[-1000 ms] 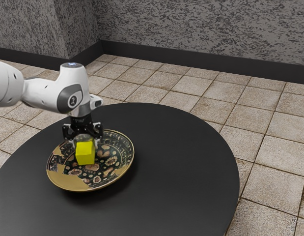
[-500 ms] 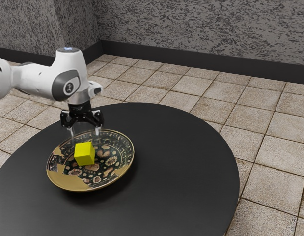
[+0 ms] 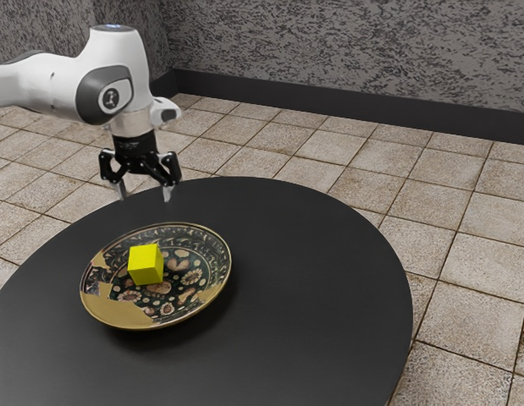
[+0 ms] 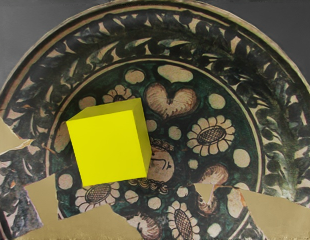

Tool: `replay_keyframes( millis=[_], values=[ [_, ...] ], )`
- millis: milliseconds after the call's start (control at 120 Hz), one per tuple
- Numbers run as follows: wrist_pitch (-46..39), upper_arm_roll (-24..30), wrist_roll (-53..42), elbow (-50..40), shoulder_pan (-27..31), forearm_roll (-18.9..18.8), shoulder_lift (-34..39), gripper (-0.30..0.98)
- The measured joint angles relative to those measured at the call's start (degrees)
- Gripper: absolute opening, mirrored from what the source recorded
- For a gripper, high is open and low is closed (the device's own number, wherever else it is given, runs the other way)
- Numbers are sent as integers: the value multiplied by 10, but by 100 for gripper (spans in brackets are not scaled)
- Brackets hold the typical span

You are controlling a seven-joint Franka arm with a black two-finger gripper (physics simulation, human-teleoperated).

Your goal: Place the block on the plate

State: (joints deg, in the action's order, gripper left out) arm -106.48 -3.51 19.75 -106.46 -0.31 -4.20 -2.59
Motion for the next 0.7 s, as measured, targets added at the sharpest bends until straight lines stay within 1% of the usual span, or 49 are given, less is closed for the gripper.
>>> replay_keyframes(
  millis=[225,458,633,700],
  values=[
    [35,-2,-34,34,-4,-2,6,69],
    [78,-16,-80,89,-13,-9,18,69],
    [128,-18,-109,164,-7,-15,25,69],
    [140,-17,-118,178,-3,-16,28,69]
  ],
)
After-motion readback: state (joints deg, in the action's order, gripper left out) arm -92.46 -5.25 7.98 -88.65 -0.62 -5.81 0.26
